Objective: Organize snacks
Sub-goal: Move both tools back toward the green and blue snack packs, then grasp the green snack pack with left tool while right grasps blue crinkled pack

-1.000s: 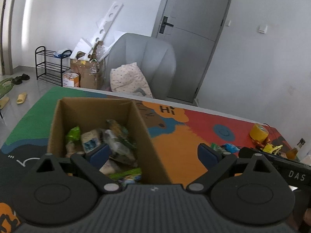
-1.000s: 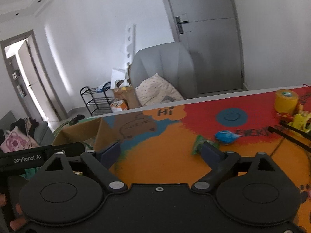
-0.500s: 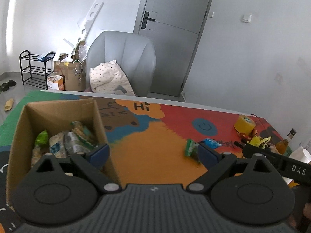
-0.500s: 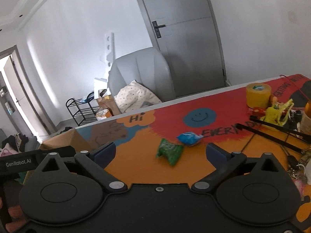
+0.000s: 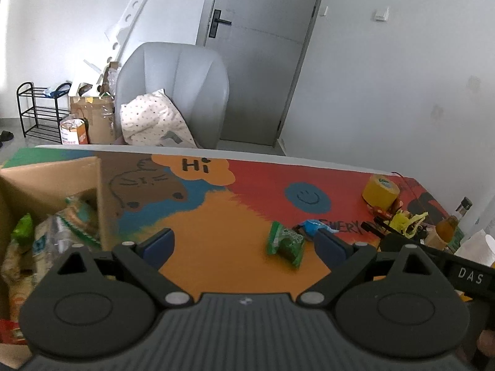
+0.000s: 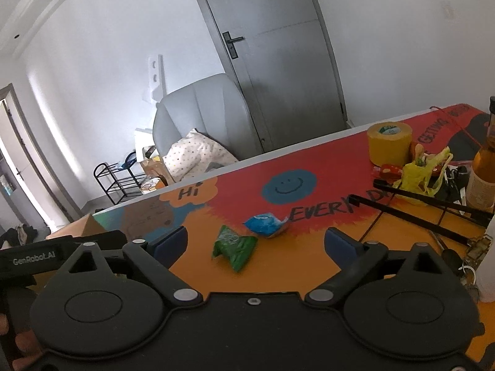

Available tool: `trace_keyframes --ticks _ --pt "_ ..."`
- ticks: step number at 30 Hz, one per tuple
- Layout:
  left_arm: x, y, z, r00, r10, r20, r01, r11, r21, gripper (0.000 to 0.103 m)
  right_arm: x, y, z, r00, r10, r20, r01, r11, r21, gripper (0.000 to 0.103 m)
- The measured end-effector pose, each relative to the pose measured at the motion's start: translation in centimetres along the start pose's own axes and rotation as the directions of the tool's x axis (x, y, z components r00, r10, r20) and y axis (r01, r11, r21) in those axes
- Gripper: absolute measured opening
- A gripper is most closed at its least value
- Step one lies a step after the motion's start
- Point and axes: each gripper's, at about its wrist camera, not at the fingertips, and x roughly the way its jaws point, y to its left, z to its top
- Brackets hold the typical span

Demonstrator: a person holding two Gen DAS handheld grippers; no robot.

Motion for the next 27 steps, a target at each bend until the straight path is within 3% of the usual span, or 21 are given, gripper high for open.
trace_keyframes --ticks 14,27 --pt "6.8 -3.2 0.0 0.998 -0.006 -0.068 0.008 1.000 0.024 0.093 3.7 -3.6 0.7 0.999 0.012 -0.048 -0.009 0.999 0.054 0.084" --pt "13.2 -4.9 -0.8 0.990 -0.008 -0.141 0.015 0.999 0.049 0.084 7.9 -5.9 0.9 0.995 0.021 -0.098 -0.009 0.993 0.116 0.084"
